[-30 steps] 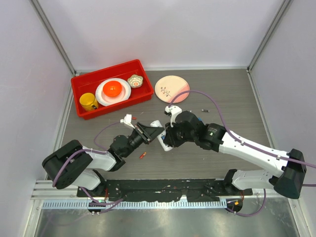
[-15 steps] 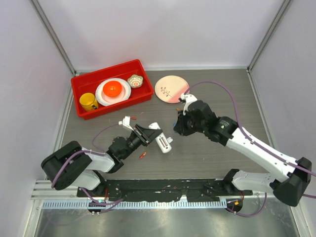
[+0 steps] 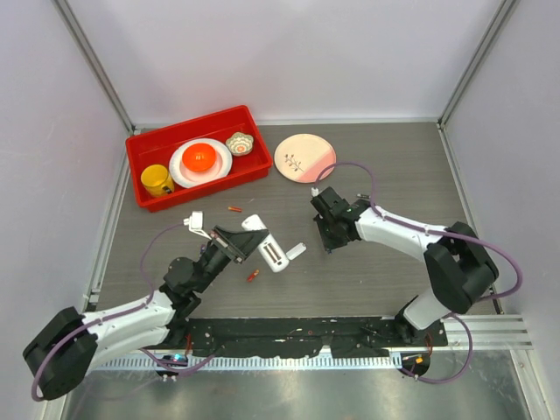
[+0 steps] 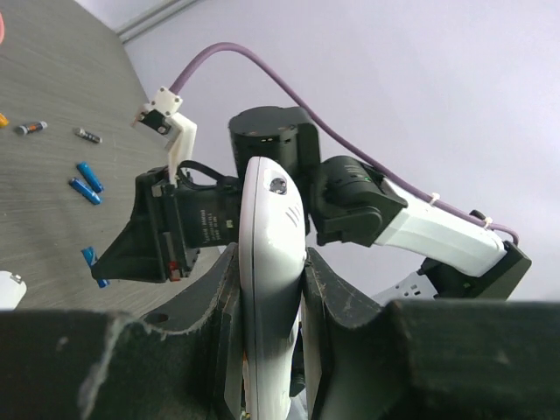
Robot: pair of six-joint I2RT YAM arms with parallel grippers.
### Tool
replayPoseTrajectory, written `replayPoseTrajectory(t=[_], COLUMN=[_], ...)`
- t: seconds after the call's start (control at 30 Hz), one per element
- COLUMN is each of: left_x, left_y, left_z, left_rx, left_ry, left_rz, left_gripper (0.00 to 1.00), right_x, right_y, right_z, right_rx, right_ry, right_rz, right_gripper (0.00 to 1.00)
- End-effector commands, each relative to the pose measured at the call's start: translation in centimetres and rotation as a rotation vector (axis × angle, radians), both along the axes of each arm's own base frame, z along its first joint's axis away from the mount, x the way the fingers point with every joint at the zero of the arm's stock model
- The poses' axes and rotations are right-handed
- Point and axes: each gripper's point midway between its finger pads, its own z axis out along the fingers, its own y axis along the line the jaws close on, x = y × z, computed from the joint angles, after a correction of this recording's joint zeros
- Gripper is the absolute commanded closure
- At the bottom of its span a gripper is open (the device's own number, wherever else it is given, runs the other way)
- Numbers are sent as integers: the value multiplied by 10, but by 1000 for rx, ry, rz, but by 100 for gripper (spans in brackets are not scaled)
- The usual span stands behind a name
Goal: Load the batteries into the remote control
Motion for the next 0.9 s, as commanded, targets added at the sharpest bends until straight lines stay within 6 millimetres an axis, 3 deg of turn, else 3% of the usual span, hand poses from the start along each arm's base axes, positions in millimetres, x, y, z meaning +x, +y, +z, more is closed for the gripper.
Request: replayPoseTrajectory(t=[0.0,0.23,0.33,0.43,0.57,0.87], left_x=[3,-1,-2,-2,-2,0], left_y=[12,14,13,14,14,10], left_z=[-12,-16,-17,-18,-20,-23], left_rx=[81,80,75,79,84,85], left_ry=[-3,-5,-6,-4,-1,8], left_rz=[65,51,48,49,53,43], left_gripper=[100,100,100,100,100,100], right_x=[25,25,23,20,16,3], right_y=[7,10,8,8,8,2], right_z=[-4,-26,-29,-29,-27,-34], right_rx=[-17,-41,-49,-39,-9,17], right_ry=[-79,-24,-18,-12,-18,-11], right_rz=[2,8,2,-3,-28,-61], right_gripper=[99,96,86,69,58,57])
